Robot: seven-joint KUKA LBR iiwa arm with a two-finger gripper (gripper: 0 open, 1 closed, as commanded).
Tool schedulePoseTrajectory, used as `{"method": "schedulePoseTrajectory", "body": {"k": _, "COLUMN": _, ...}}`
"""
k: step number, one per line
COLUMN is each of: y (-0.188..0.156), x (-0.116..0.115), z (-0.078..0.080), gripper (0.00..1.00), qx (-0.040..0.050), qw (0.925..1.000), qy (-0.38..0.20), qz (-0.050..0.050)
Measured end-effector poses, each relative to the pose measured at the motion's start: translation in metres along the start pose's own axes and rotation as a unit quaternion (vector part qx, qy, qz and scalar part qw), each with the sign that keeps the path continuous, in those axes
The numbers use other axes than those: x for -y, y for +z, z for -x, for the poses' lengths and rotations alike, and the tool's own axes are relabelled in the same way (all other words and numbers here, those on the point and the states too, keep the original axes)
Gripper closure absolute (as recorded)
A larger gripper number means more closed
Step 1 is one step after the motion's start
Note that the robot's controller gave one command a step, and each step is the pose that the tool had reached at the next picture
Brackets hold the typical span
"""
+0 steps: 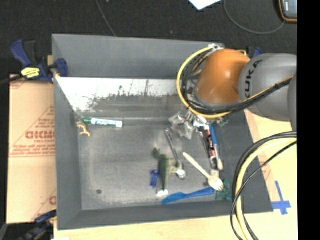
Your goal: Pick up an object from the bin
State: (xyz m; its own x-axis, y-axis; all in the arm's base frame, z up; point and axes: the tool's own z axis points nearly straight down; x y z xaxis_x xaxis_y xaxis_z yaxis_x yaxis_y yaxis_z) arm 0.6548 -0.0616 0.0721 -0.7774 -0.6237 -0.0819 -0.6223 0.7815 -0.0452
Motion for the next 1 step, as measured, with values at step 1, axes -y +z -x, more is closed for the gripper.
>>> {"method": "schedulePoseTrajectory", "body": {"k": 1, "y": -0.003, "x": 0.0391, "z": -0.0404, "gripper": 0.0, "qx": 0.0008, "qw": 0.9881, "qy": -0.154, "qz": -0.001}}
